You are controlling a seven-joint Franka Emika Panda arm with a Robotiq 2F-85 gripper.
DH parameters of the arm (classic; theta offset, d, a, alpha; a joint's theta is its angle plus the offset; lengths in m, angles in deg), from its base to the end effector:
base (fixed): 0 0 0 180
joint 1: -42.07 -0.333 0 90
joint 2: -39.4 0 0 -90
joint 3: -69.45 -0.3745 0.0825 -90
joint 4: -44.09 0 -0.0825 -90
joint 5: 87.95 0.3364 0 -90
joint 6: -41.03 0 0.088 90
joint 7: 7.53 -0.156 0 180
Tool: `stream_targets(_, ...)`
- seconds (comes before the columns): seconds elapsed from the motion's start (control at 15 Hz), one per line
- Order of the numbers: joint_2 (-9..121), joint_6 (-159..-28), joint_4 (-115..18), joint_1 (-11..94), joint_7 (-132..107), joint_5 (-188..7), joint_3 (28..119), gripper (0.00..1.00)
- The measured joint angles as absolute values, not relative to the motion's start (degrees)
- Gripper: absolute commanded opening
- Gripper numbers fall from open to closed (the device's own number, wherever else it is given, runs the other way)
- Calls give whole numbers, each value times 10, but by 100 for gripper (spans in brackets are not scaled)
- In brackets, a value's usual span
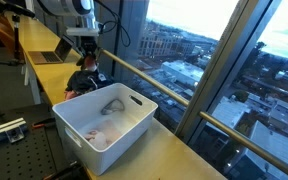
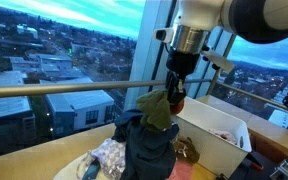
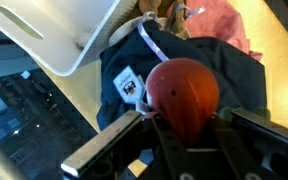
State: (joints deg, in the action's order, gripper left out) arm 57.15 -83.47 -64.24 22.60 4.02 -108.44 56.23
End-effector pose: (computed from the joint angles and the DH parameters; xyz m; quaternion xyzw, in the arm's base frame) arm 0.5244 0.2921 0.3813 0.8796 0.4625 0.0137 0.1105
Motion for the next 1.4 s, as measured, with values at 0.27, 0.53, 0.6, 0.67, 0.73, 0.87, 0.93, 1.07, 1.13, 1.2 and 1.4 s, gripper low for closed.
stream_targets(0.27,618,-835,-634,227,40,-1089,563,65)
stream_targets(0.53,655,-835,-607,226,40,-1089,564,95)
stream_targets(0.6,660,-835,-602,226,40,-1089,564,99)
stream_targets(0.67,664,-834,-596,226,40,-1089,564,100)
stream_targets(0.73,666,-834,-592,226,40,-1089,565,100)
stream_targets(0.87,668,-830,-584,226,40,-1089,568,100)
stream_targets(0.93,669,-825,-579,226,41,-1089,569,100)
stream_targets(1.07,678,-815,-563,226,43,-1089,570,100)
stream_targets(1.13,686,-812,-552,227,44,-1089,570,100)
stream_targets(1.2,697,-809,-541,227,46,-1089,571,100)
stream_targets(1.4,723,-793,-510,227,52,-1089,572,100)
